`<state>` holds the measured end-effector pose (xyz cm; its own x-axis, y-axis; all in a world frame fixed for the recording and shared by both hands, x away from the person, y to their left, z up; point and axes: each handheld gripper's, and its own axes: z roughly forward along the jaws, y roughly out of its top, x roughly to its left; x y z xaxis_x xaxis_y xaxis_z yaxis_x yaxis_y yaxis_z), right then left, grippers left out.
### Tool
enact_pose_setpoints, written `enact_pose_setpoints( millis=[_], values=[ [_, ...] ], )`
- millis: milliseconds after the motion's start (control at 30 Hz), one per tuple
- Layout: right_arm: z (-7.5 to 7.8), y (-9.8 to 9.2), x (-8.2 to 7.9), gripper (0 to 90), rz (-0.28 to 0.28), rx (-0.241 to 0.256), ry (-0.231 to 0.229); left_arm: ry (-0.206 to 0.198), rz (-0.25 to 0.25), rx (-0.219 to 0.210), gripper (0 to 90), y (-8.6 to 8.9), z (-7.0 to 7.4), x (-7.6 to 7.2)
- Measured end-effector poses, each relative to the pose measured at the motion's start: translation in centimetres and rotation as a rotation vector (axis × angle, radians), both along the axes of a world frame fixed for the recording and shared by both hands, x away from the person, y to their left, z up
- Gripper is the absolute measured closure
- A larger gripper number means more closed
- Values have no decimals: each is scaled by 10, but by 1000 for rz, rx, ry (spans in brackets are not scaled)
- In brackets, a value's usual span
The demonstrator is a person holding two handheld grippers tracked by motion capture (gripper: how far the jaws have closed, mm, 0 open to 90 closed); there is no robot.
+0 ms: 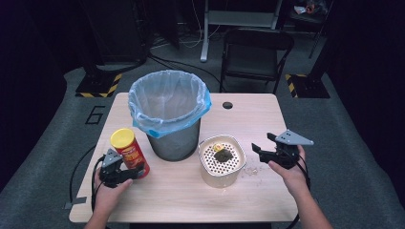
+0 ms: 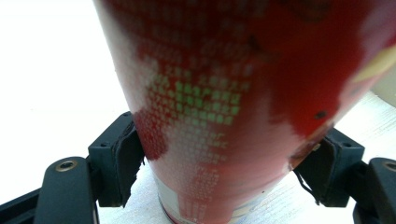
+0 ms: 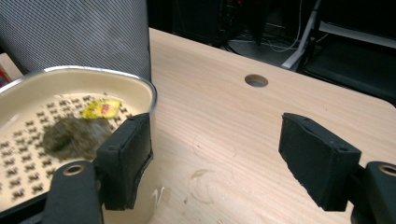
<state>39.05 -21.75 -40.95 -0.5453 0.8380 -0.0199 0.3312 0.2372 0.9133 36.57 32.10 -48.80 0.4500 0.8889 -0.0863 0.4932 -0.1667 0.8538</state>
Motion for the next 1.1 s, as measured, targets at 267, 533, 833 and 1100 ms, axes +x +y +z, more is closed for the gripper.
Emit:
enact_pose_setpoints(
  millis=[267, 533, 833, 1100],
  values=[
    [-18, -4, -7, 252, -28, -11, -13, -4, 8, 3, 240, 2, 4, -3],
    [-31, -5, -7, 253, -51, -52, 5, 20, 13, -3, 240, 5, 8, -3],
    [-45, -9, -6, 257, -54, -62, 49, 23, 22, -21, 240, 8, 18, -6],
    [-50, -14, -8, 263, -60, -61, 66, 35, 30, -26, 241, 14, 37, -11]
  ],
)
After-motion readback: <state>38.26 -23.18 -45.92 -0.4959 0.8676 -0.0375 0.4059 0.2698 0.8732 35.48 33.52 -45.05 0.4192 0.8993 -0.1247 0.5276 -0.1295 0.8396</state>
